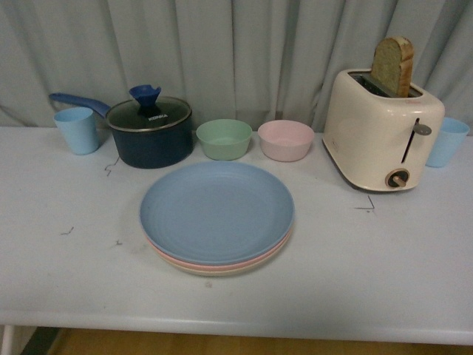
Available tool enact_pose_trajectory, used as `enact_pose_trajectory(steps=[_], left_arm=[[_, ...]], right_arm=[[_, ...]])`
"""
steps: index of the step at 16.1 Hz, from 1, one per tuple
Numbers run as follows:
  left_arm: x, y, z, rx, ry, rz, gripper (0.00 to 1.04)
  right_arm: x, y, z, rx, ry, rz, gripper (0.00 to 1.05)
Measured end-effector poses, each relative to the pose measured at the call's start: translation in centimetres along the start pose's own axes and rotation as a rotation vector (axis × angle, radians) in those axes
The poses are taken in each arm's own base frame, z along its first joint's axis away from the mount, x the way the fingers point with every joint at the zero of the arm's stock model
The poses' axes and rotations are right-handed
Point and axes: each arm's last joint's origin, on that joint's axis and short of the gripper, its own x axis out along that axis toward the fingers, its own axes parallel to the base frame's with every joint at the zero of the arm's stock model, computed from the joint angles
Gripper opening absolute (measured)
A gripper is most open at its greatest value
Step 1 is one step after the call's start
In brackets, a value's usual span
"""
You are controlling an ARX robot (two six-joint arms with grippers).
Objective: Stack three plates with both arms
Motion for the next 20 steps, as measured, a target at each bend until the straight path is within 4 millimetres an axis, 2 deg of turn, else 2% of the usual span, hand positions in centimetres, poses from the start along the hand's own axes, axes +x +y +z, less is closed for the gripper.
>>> enact_pose_trajectory(steps=[2,20], left_arm=[[0.0,0.0,0.0,0.0,0.0,0.0,0.98],[0.0,0.0,0.0,0.0,0.0,0.0,0.98]], right_arm=[[0.0,0.0,0.0,0.0,0.0,0.0,0.97],[0.0,0.0,0.0,0.0,0.0,0.0,0.98]])
